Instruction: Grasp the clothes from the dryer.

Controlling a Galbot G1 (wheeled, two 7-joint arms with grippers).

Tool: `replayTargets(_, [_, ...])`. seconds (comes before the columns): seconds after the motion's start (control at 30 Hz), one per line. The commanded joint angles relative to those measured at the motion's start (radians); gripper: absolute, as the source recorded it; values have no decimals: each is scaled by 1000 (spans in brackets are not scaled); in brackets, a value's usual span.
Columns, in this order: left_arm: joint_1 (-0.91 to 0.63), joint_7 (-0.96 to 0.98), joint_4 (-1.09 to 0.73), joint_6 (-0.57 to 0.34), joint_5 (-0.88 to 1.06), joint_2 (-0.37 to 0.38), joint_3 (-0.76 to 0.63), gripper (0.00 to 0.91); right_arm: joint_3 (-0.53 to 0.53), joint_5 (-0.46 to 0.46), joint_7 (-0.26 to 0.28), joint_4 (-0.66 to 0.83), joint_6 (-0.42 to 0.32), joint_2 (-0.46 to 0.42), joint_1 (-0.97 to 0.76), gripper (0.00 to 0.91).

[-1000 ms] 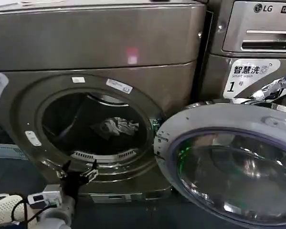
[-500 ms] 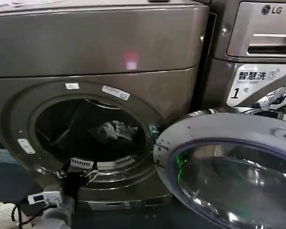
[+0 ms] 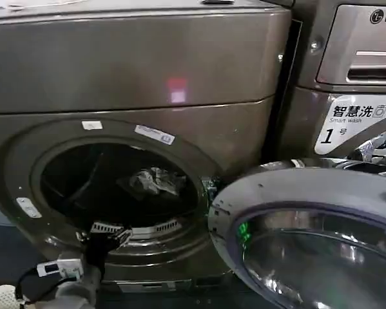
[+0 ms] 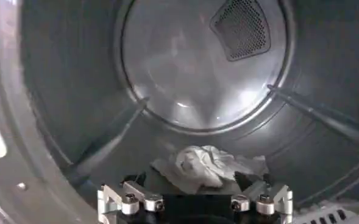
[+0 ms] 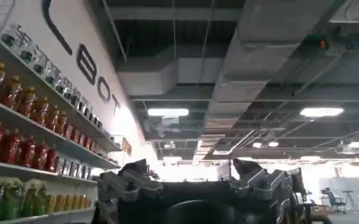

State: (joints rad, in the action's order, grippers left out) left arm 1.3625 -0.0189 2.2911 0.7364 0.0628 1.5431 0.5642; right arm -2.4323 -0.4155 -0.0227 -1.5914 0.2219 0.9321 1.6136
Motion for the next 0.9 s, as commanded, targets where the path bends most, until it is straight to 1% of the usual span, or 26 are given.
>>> replayTargets(0.03, [-178,7,-179,-41,-28,-5,-5,907,-1,-2,1,0,-16,7,0,907])
replayTargets(0.1, [-213,12,-225,-63,-28,-7,-7,907,1,-2,1,-1,-18,8,0,907])
replayTargets(0.17, [-262,19,-266,-105,-25,-5,-5,907,2,-2,1,-1,-21,8,1,907])
replayTargets(0.2, [-276,19,-296,-133,-19,-6,-6,907,2,-2,1,0,-22,8,2,907])
replayTargets(0.23, [-297,21,-323,-183,6,-7,-9,907,1,-2,1,0,-22,7,3,907])
replayTargets(0.4, [-380,12,-468,-256,12,-8,-19,907,3,-3,1,-6,-20,3,1,907])
replayTargets(0.43, [-409,13,-515,-300,24,-8,-18,907,4,-3,1,-6,-20,1,1,907])
replayTargets(0.5, [-456,9,-576,-342,21,-10,-18,907,4,-3,2,-6,-20,0,3,907])
replayTargets(0.73, [-616,-15,-769,-383,39,-11,-10,907,10,-2,5,-9,-22,1,5,907])
replayTargets(0.9, [-683,-31,-890,-398,38,-6,-6,907,18,-1,4,-17,-21,2,0,907])
